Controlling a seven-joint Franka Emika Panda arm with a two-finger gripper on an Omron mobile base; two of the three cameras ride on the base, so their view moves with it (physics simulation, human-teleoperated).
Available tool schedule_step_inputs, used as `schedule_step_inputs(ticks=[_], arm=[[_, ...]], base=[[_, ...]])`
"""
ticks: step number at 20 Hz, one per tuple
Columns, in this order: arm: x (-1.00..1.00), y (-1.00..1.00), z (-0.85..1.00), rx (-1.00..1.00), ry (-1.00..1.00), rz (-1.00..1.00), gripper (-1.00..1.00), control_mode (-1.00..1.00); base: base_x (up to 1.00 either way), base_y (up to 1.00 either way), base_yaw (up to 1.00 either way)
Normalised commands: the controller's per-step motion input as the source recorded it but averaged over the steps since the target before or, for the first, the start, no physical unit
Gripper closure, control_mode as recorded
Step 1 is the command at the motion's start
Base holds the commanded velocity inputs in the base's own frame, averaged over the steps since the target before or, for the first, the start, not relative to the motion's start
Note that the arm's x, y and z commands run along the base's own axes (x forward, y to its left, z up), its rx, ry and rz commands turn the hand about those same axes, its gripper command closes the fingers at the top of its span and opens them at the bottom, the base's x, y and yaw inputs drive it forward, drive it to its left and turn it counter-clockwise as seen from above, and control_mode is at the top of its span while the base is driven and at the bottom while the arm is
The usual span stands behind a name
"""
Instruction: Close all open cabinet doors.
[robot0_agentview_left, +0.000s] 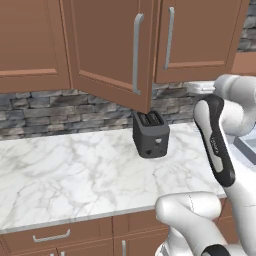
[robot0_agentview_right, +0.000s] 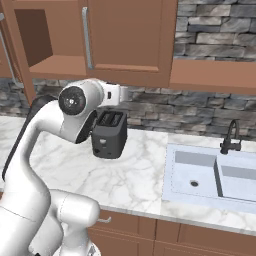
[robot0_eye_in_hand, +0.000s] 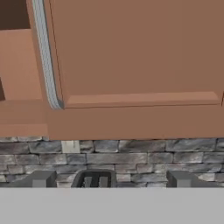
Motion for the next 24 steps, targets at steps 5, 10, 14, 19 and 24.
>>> schedule_step_inputs(ticks=[5,10,14,19,24], arm=[[-0.86,0.00,0.28,0.00,0.18,-0.07,-1.00,-1.00],[-0.89,0.00,0.09,0.00,0.14,-0.07,-1.00,-1.00],[-0.99,0.07,0.00,0.00,0.04,-0.08,-1.00,-1.00],[-0.80,0.50,0.10,-0.03,-0.02,-0.02,-1.00,-1.00],[-0.64,0.68,0.16,-0.05,-0.14,0.00,-1.00,-1.00]], base=[[0.00,0.00,0.00],[0.00,0.00,0.00],[0.00,0.00,0.00],[0.00,0.00,0.00],[0.00,0.00,0.00]])
